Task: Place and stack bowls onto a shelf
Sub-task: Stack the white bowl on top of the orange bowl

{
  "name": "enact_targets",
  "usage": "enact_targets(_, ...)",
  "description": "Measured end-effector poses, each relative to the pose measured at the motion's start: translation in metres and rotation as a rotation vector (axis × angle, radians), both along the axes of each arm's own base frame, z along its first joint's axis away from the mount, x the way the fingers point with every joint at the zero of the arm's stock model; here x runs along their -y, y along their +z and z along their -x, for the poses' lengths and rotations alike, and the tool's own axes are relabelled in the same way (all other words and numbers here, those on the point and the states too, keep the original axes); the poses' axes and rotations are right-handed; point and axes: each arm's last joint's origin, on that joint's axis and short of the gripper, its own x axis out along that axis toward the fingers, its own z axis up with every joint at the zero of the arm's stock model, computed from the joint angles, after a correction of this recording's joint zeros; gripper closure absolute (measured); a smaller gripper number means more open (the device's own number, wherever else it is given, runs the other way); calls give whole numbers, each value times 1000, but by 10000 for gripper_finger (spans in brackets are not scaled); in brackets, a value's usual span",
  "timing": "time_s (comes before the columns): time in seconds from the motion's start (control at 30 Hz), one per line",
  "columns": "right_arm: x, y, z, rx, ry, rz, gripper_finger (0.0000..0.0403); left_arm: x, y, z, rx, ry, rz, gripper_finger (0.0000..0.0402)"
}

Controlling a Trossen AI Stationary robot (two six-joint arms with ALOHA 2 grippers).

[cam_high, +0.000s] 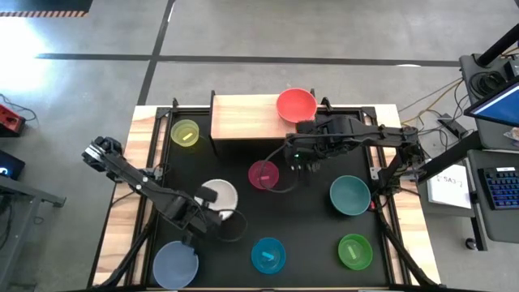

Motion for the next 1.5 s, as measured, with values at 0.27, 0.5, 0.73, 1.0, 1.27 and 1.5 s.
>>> enact_targets(0.27, -12, -8, -14, 69, 207, -157, 284, 7, 44, -12, 131, -360, -51, 401)
enact_targets(0.5, -27, -12, -21, 125, 334, -129, 298, -4, 59, -22, 175, -482, -96, 401)
enact_targets(0.73, -42, -10, -26, 192, 510, -69, 284, -27, 57, -34, 164, -519, -102, 401)
enact_targets(1.0, -47, -18, -27, 177, 621, -24, 281, -49, 61, -52, 251, -574, -161, 401)
enact_targets(1.27, -46, -19, -30, 187, 701, 54, 280, -62, 62, -59, 288, -584, -82, 402)
enact_targets(1.5, -47, -18, -33, 213, 748, 83, 283, -64, 66, -63, 329, -642, -116, 402)
